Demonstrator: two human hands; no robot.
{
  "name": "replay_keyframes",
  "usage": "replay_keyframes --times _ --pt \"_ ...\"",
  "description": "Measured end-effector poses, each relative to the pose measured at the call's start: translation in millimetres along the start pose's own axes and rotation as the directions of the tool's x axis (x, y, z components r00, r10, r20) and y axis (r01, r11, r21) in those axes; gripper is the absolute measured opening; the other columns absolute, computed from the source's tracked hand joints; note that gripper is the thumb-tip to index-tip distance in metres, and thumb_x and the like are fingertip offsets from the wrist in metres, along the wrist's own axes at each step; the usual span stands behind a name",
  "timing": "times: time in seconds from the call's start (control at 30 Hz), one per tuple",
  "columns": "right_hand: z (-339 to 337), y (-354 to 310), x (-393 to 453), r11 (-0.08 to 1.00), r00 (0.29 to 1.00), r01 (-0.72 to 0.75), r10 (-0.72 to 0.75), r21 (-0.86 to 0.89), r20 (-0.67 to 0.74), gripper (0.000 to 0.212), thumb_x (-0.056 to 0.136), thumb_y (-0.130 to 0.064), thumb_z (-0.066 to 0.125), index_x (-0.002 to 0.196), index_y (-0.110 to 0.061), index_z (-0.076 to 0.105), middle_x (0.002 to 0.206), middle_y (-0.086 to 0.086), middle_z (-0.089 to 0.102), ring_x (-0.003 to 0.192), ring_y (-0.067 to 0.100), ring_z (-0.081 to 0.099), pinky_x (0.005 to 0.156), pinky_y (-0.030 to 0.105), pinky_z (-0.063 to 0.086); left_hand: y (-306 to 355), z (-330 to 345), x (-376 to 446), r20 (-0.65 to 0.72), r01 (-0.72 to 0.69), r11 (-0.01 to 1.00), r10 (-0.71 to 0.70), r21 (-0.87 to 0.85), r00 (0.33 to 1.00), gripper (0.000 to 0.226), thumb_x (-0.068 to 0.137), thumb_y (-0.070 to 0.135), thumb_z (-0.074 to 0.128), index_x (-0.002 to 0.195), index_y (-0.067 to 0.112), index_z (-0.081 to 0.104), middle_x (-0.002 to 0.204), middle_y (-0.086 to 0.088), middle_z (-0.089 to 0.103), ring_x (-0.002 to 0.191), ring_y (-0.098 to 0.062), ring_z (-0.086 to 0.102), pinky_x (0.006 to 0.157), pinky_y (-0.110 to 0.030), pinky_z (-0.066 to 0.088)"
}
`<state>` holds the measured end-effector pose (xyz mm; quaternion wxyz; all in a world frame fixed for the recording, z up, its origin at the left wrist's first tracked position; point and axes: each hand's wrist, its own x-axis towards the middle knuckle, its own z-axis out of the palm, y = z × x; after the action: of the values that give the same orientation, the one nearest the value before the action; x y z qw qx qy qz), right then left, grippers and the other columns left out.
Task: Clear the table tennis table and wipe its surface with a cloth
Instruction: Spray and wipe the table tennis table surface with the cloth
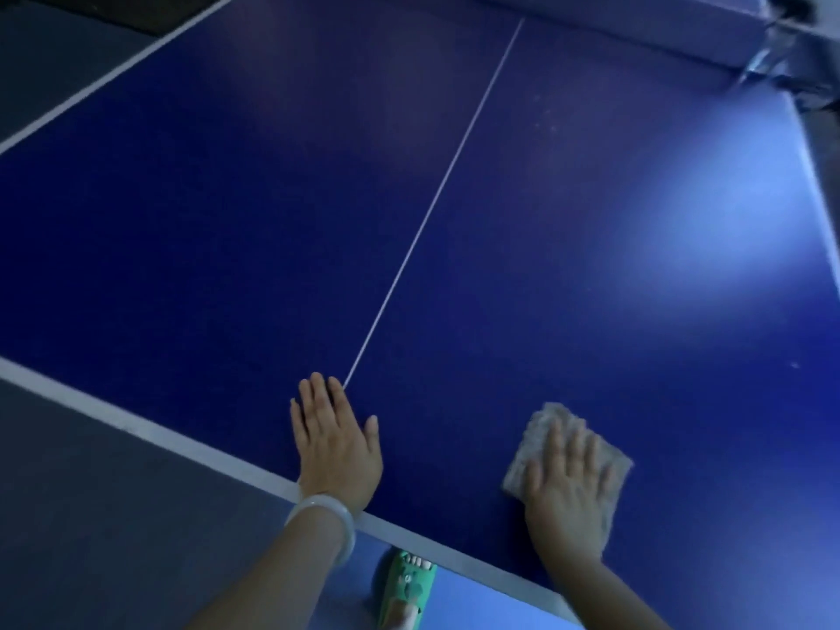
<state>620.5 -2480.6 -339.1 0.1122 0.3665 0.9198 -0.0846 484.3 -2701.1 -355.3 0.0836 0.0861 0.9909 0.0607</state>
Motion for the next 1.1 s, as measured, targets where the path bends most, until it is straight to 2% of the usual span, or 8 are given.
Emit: replay_keyframes --times 0.17,0.27,0.4,0.53,0.63,0.87,0.97,1.1 --pt "-2 50 -27 0.919 0.92 0.389 -0.391 -0.059 -0.025 0.058 0.103 -0.044 0.012 0.152 -0.019 0.032 0.159 0.003 0.026 0.148 0.02 0.017 0.116 0.048 0.013 27 -10 -3 -0.01 -0.046 0.996 0.045 -0.079 0.999 0.069 0.098 0.035 0.044 0.153 0.003 0.018 0.16 -0.021 0.011 0.149 -0.037 0.005 0.121 -0.052 0.009" --pt "-9 116 -29 0.998 0.992 0.059 -0.061 -0.022 -0.109 0.074 0.098 -0.052 -0.008 0.149 -0.019 0.034 0.156 0.007 0.034 0.146 0.022 0.026 0.117 0.047 0.013 80 -9 -19 -0.004 -0.288 0.954 0.289 -0.078 0.957 0.067 0.099 0.037 0.04 0.154 0.008 0.015 0.161 -0.017 0.01 0.15 -0.033 0.004 0.122 -0.047 0.006" --pt "-4 161 -37 0.935 0.93 -0.35 0.355 0.065 -0.097 0.056 0.099 -0.047 0.006 0.146 -0.032 -0.019 0.164 0.0 -0.001 0.151 0.02 0.0 0.121 0.047 0.002 163 4 -48 0.11 -0.439 0.89 0.452 -0.126 0.885 0.064 0.102 0.041 0.03 0.155 0.014 0.007 0.163 -0.011 -0.001 0.15 -0.028 -0.005 0.123 -0.044 0.001" --pt "-7 166 -50 0.999 0.996 -0.029 0.031 0.024 -0.086 0.061 0.096 -0.042 0.018 0.152 -0.02 0.027 0.159 0.005 0.026 0.148 0.022 0.018 0.116 0.048 0.013 232 15 -81 0.156 -0.468 0.867 0.493 -0.171 0.856 0.066 0.102 0.042 0.031 0.155 0.015 0.005 0.163 -0.011 -0.005 0.15 -0.029 -0.009 0.123 -0.044 0.002" --pt "-6 217 -58 0.98 0.978 0.195 -0.198 -0.048 -0.061 0.055 0.103 -0.041 0.015 0.151 -0.02 0.034 0.158 0.0 0.03 0.148 0.018 0.021 0.113 0.048 0.021 276 28 -112 0.174 -0.461 0.868 0.49 -0.183 0.854 0.069 0.102 0.043 0.03 0.155 0.013 -0.001 0.162 -0.014 -0.013 0.149 -0.03 -0.014 0.122 -0.043 -0.001" --pt "-14 345 -62 0.983 0.966 -0.186 0.185 0.012 -0.179 0.07 0.102 -0.045 -0.001 0.145 -0.01 0.042 0.15 0.01 0.042 0.141 0.022 0.024 0.112 0.05 0.019 339 57 -153 0.072 -0.247 0.968 0.25 -0.047 0.966 0.079 0.098 0.054 0.017 0.152 0.0 -0.005 0.159 -0.024 -0.012 0.148 -0.037 -0.013 0.12 -0.052 -0.003" --pt "-10 354 -62 0.995 0.978 -0.096 0.096 0.009 -0.187 0.066 0.102 -0.042 0.002 0.146 -0.013 0.04 0.153 0.007 0.038 0.143 0.022 0.024 0.113 0.051 0.021 341 65 -156 0.01 -0.243 0.97 0.243 -0.004 0.97 0.073 0.099 0.048 0.013 0.152 -0.002 0.006 0.159 -0.027 0.004 0.149 -0.039 -0.001 0.12 -0.054 0.003" --pt "1 392 -71 0.95 0.941 0.305 -0.312 -0.067 -0.134 0.055 0.103 -0.038 0.017 0.15 -0.018 0.035 0.157 0.003 0.032 0.146 0.023 0.026 0.111 0.052 0.026 345 66 -156 0.042 -0.216 0.975 0.214 0.05 0.976 0.076 0.096 0.048 0.02 0.152 -0.002 0.013 0.159 -0.026 0.008 0.149 -0.039 0.004 0.12 -0.054 0.008"
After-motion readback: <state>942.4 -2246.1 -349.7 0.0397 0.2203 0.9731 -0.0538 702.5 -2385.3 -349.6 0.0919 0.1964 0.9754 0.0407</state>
